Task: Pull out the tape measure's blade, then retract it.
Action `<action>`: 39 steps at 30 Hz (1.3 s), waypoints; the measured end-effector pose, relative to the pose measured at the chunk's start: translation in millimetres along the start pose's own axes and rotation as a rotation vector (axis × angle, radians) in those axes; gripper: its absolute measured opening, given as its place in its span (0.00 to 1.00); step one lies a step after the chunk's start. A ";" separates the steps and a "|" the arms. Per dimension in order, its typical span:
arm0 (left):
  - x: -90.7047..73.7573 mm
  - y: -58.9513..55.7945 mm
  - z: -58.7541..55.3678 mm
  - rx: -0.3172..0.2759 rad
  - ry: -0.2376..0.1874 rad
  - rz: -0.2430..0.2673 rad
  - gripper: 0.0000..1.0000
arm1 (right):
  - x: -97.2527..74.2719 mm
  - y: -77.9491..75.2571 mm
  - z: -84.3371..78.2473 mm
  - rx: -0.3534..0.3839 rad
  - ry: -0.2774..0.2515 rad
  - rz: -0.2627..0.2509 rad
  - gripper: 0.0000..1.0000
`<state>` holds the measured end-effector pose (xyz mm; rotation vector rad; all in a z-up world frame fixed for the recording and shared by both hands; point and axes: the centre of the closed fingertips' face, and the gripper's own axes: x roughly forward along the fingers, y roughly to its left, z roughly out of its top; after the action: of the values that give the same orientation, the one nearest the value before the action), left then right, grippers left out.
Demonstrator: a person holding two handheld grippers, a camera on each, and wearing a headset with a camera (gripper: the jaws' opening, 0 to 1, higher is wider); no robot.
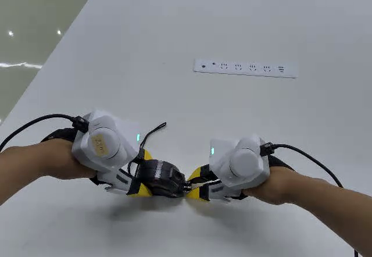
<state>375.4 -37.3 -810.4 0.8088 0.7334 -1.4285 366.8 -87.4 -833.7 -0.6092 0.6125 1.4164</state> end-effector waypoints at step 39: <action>-0.8 0.0 -1.9 0.002 0.002 0.005 0.27 | -19.0 0.5 -11.9 -0.011 0.003 -0.008 0.11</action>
<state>375.5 -35.2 -810.8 0.8132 0.7310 -1.4242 364.9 -109.2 -828.6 -0.6220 0.6049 1.4122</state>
